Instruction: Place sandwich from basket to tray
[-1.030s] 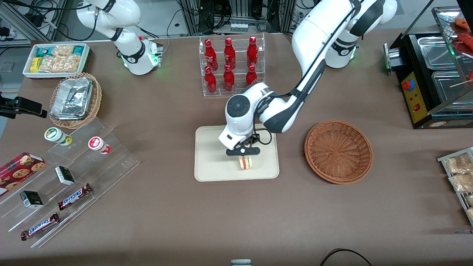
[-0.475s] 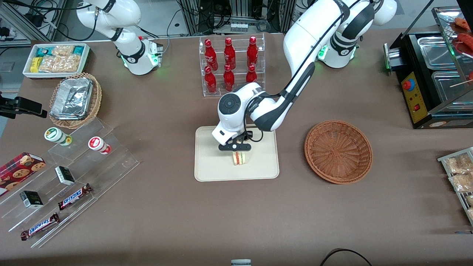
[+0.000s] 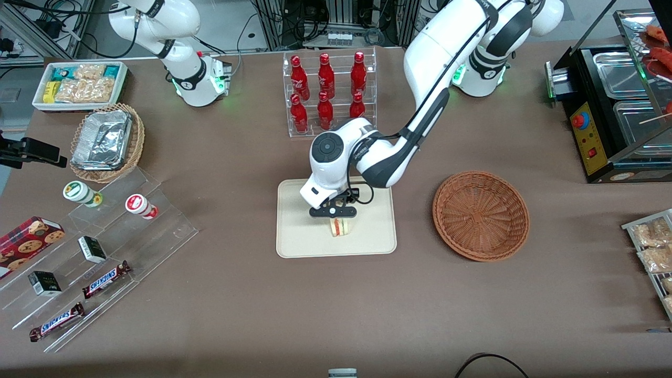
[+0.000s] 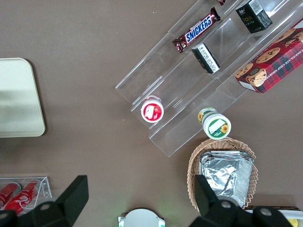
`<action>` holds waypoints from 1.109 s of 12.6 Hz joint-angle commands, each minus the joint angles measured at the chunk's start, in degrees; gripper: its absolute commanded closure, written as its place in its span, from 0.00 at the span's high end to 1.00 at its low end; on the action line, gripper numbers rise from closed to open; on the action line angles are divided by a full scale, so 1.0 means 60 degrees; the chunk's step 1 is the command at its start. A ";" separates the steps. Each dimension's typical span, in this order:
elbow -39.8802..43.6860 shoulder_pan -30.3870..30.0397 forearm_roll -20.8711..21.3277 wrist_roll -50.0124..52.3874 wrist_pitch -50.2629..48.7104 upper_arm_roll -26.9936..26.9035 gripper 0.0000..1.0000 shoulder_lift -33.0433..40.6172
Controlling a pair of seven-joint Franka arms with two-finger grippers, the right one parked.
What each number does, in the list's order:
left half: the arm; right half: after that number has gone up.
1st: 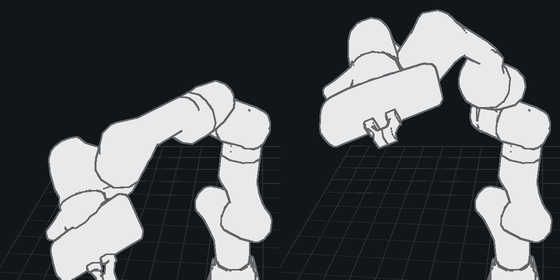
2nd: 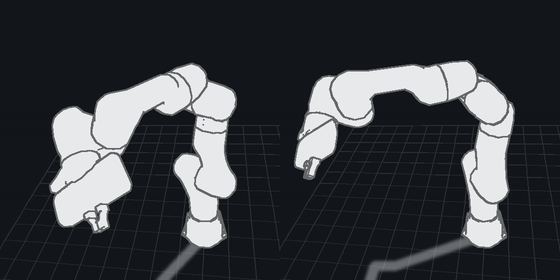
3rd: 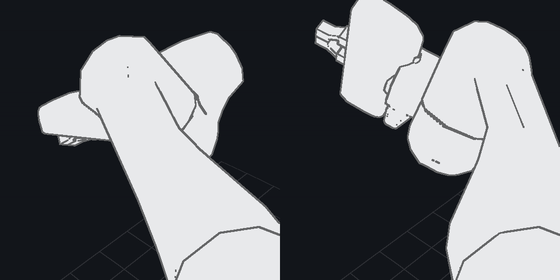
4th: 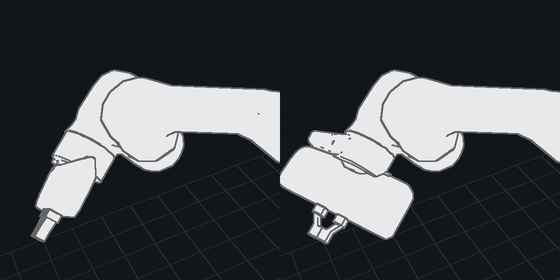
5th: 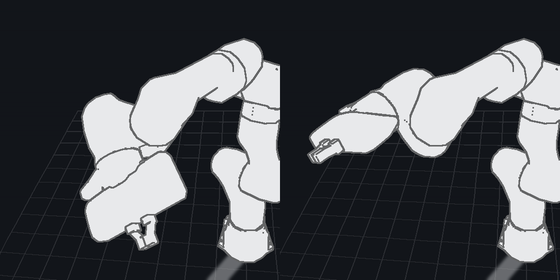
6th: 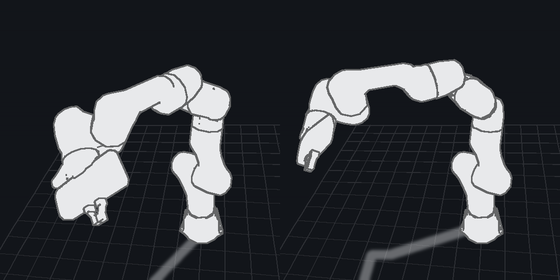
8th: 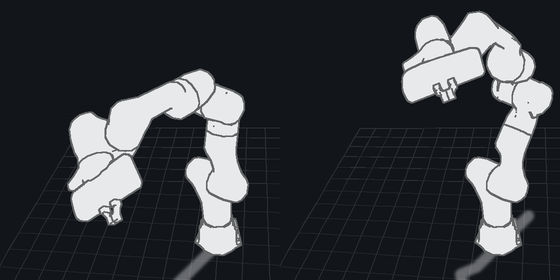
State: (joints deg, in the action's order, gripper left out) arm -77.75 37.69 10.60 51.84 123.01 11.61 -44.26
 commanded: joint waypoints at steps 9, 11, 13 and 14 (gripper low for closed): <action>-0.1425 -0.3494 -0.0770 -0.1736 -0.3521 -0.0045 1.00 0.4912; -0.1456 -0.4403 -0.1017 -0.3198 -0.4297 -0.0045 1.00 0.5440; -0.1456 -0.4990 -0.1122 -0.4402 -0.4971 -0.0060 1.00 0.5910; -0.1470 -0.5211 -0.1137 -0.4944 -0.5236 -0.0060 1.00 0.6100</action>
State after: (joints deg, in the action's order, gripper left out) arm -84.05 8.62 4.63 27.31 93.79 10.62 -11.44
